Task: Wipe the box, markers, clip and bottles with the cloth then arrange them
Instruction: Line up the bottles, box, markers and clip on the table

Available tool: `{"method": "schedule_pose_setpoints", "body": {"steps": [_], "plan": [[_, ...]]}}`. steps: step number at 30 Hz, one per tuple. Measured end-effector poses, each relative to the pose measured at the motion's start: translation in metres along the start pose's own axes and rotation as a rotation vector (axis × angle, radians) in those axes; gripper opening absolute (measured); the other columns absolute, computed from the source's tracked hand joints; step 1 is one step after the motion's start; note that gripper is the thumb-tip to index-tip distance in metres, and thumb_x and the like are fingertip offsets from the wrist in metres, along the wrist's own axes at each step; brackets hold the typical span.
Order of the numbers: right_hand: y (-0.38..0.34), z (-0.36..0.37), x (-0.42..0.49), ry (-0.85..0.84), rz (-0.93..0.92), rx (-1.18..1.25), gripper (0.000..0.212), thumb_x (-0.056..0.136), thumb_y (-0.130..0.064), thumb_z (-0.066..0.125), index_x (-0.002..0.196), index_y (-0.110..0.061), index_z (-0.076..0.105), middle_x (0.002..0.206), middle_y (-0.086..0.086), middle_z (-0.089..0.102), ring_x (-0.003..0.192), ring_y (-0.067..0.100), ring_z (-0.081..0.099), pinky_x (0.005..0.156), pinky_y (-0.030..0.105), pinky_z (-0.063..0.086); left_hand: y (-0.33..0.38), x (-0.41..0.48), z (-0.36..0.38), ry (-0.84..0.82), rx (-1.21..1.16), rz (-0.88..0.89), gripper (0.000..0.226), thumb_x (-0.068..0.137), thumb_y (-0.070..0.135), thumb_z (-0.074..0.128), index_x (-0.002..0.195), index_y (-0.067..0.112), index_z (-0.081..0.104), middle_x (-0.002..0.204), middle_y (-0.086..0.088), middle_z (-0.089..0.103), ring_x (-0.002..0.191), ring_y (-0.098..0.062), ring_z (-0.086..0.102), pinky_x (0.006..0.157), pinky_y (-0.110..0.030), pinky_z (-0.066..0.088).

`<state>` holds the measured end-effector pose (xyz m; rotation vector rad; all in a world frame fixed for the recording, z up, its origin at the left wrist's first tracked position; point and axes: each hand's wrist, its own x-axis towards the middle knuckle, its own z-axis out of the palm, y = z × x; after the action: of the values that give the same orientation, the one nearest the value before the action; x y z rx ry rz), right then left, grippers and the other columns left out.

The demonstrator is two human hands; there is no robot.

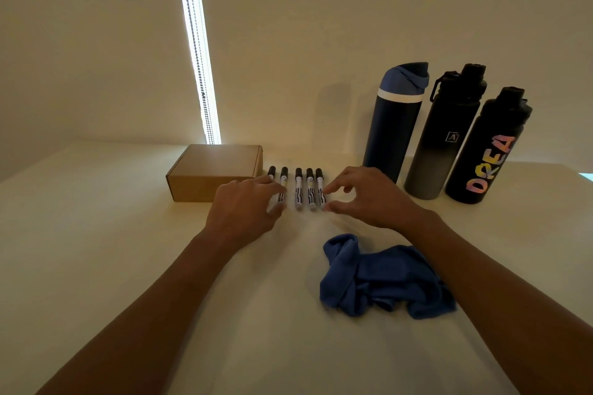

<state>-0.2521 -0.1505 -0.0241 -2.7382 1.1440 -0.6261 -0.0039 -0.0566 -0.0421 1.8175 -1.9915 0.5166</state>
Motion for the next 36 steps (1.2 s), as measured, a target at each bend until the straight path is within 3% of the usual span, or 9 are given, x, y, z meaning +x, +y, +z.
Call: {"method": "schedule_pose_setpoints", "body": {"steps": [11,15,18,20,24,29,33,36], "plan": [[-0.021,0.005,0.001,0.017,-0.027,0.001,0.032,0.083,-0.059,0.07,0.108,-0.04,0.072,0.104,-0.02,0.063,0.088,0.002,0.055,0.081,0.03,0.054,-0.014,-0.008,-0.005,-0.025,0.052,-0.095,0.029,0.092,0.048,0.063,0.118,0.042,0.074,0.102,0.013,0.078,0.085,-0.015,0.075,0.076,-0.03,0.058],[-0.031,0.006,0.001,0.032,-0.069,0.018,0.03,0.084,-0.055,0.071,0.108,-0.037,0.073,0.104,-0.02,0.062,0.09,0.001,0.054,0.083,0.029,0.053,-0.028,-0.009,-0.01,0.029,-0.037,-0.054,0.019,0.088,0.043,0.071,0.104,0.038,0.079,0.09,0.012,0.077,0.078,-0.015,0.073,0.065,-0.025,0.051],[-0.046,0.012,0.004,0.003,-0.13,0.056,0.032,0.083,-0.052,0.072,0.11,-0.035,0.073,0.104,-0.016,0.064,0.09,0.002,0.057,0.081,0.029,0.053,-0.046,-0.015,-0.016,0.029,-0.108,-0.054,0.024,0.086,0.053,0.065,0.102,0.041,0.078,0.089,0.016,0.076,0.079,-0.01,0.071,0.068,-0.029,0.057],[-0.055,0.017,0.008,-0.023,-0.158,0.085,0.03,0.083,-0.051,0.073,0.109,-0.036,0.072,0.102,-0.017,0.062,0.086,0.002,0.058,0.077,0.027,0.054,-0.055,-0.023,-0.017,0.013,-0.189,-0.035,0.023,0.087,0.049,0.07,0.108,0.044,0.078,0.098,0.019,0.077,0.086,-0.006,0.071,0.074,-0.029,0.058],[-0.069,0.03,0.012,-0.06,-0.177,0.131,0.032,0.084,-0.053,0.072,0.111,-0.036,0.071,0.102,-0.02,0.062,0.082,-0.001,0.059,0.074,0.02,0.054,-0.067,-0.041,-0.02,-0.01,-0.28,-0.067,0.022,0.093,0.034,0.073,0.111,0.044,0.078,0.107,0.027,0.074,0.087,0.01,0.061,0.068,-0.007,0.039],[-0.095,0.046,0.011,-0.072,-0.167,0.224,0.035,0.085,-0.057,0.068,0.109,-0.031,0.071,0.096,-0.017,0.068,0.078,-0.003,0.062,0.07,0.021,0.057,-0.081,-0.051,-0.018,-0.021,-0.343,-0.156,0.017,0.098,0.039,0.067,0.112,0.045,0.075,0.107,0.03,0.071,0.082,0.028,0.051,0.065,-0.012,0.035],[-0.12,0.06,0.012,0.003,-0.089,0.181,0.051,0.077,-0.072,0.066,0.101,-0.027,0.071,0.084,-0.016,0.066,0.071,-0.003,0.062,0.068,0.023,0.058,-0.086,-0.051,-0.013,-0.064,-0.4,-0.198,0.013,0.098,0.042,0.066,0.107,0.05,0.072,0.094,0.032,0.069,0.078,0.017,0.057,0.064,-0.021,0.041],[-0.13,0.067,0.014,0.051,-0.026,0.188,0.046,0.077,-0.069,0.068,0.094,-0.026,0.071,0.08,-0.014,0.065,0.069,-0.001,0.061,0.067,0.024,0.058,-0.087,-0.051,-0.014,0.057,-0.392,-0.216,0.008,0.099,0.045,0.064,0.104,0.046,0.07,0.091,0.029,0.068,0.074,0.007,0.061,0.063,-0.019,0.043]]}}
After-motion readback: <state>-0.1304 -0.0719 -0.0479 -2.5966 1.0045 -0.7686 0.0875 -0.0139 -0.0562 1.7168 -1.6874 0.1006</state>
